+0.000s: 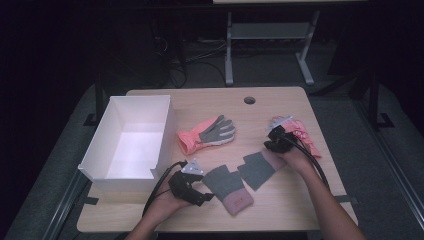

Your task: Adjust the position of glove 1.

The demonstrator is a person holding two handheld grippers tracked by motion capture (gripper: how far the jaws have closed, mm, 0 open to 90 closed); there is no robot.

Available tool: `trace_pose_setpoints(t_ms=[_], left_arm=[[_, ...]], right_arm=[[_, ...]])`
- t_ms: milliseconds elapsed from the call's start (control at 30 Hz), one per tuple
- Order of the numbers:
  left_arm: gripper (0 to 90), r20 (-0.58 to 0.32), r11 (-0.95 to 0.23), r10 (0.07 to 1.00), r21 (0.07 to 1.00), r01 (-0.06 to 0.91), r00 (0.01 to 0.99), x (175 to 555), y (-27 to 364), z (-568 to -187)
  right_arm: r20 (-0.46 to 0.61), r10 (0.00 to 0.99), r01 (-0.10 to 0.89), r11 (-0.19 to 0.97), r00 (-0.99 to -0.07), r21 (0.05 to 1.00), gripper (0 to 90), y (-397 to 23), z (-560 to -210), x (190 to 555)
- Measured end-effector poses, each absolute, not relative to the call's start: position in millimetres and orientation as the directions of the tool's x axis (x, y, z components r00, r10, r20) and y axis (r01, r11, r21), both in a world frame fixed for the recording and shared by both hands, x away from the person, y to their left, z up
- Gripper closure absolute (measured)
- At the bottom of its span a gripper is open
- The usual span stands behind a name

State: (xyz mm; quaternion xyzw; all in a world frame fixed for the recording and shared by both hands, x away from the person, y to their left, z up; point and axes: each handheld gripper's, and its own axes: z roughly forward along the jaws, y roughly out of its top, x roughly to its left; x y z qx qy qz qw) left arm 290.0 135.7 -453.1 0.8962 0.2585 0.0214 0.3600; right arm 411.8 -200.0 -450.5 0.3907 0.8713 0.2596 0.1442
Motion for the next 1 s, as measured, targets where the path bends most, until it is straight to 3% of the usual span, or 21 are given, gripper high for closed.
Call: trace_pose_setpoints(t_ms=[1000], left_arm=[[20.4, -0.137, -0.627, 0.465, 0.646, 0.434, 0.875, 290.2, 133.0, -452.7]], right_arm=[[0.057, 0.733, 0.625, 0.532, -0.677, 0.571, 90.0, -256.9, -445.8, 313.3]])
